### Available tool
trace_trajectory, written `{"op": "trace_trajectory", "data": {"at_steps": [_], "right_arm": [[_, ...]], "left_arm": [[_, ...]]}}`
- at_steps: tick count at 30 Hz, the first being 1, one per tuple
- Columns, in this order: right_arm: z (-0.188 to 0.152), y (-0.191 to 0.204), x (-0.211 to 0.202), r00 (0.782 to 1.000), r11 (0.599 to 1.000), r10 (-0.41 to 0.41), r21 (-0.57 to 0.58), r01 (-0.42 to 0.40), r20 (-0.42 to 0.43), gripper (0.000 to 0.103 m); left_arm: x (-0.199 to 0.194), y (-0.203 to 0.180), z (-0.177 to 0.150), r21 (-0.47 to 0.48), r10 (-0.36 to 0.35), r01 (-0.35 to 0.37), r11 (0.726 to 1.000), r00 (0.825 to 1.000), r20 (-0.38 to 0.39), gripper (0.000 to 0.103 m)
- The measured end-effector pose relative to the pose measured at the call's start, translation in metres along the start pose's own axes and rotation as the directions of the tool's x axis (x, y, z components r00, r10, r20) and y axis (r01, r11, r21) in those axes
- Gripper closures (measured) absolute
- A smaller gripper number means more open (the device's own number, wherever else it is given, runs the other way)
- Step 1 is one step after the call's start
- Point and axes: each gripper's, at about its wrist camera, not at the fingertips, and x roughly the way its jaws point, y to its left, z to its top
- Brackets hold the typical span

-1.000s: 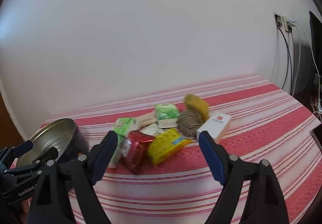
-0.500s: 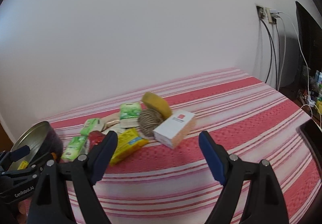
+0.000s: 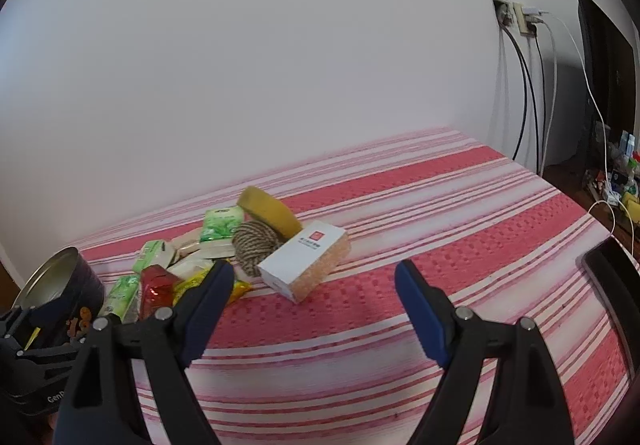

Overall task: Organize objects
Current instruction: 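Move both tools back toward the remaining pile of items, then grasp the red candy packet with the left tool while the right tool grasps the white box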

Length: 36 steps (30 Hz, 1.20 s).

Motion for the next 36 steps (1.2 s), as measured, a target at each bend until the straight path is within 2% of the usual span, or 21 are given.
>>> {"op": "trace_trajectory", "data": {"at_steps": [6, 13, 18, 26, 28, 30, 31, 32, 36], "right_arm": [[0.001, -0.011, 0.004, 1.0, 1.0, 0.0, 0.026, 0.001, -0.02, 0.019], [0.002, -0.016, 0.01, 0.999, 0.999, 0.015, 0.051, -0.012, -0.044, 0.019], [0.001, -0.022, 0.012, 0.998, 0.997, 0.028, 0.076, -0.024, -0.058, 0.019], [0.002, -0.022, 0.016, 0.996, 0.995, 0.055, 0.084, -0.049, -0.075, 0.019], [0.001, -0.019, 0.017, 0.994, 0.995, 0.066, 0.08, -0.059, -0.082, 0.019], [0.001, -0.018, 0.017, 0.994, 0.995, 0.068, 0.077, -0.062, -0.084, 0.019], [0.001, -0.017, 0.017, 0.994, 0.995, 0.068, 0.075, -0.062, -0.084, 0.019], [0.0, -0.017, 0.017, 0.994, 0.995, 0.067, 0.075, -0.061, -0.084, 0.019], [0.0, -0.018, 0.017, 0.994, 0.995, 0.06, 0.081, -0.053, -0.088, 0.019]], "left_arm": [[0.014, -0.004, -0.003, -0.021, -0.033, 0.032, 0.999, 0.998, -0.047, 0.017], [0.033, -0.009, 0.004, -0.074, -0.125, 0.119, 0.99, 0.988, -0.092, 0.017], [0.042, -0.02, 0.016, -0.023, -0.1, 0.098, 0.995, 0.992, -0.074, 0.017], [0.055, -0.014, 0.02, -0.016, -0.066, 0.065, 0.998, 0.996, -0.053, 0.017], [0.057, -0.018, 0.021, -0.005, -0.07, 0.07, 0.998, 0.996, -0.049, 0.025], [0.056, -0.023, 0.023, 0.014, -0.079, 0.079, 0.997, 0.996, -0.031, 0.053], [0.057, -0.025, 0.024, 0.02, -0.096, 0.097, 0.995, 0.995, -0.032, 0.059], [0.059, -0.027, 0.024, 0.021, -0.114, 0.115, 0.993, 0.992, -0.046, 0.062], [0.054, -0.03, 0.023, 0.027, -0.111, 0.112, 0.993, 0.993, -0.036, 0.064]]}}
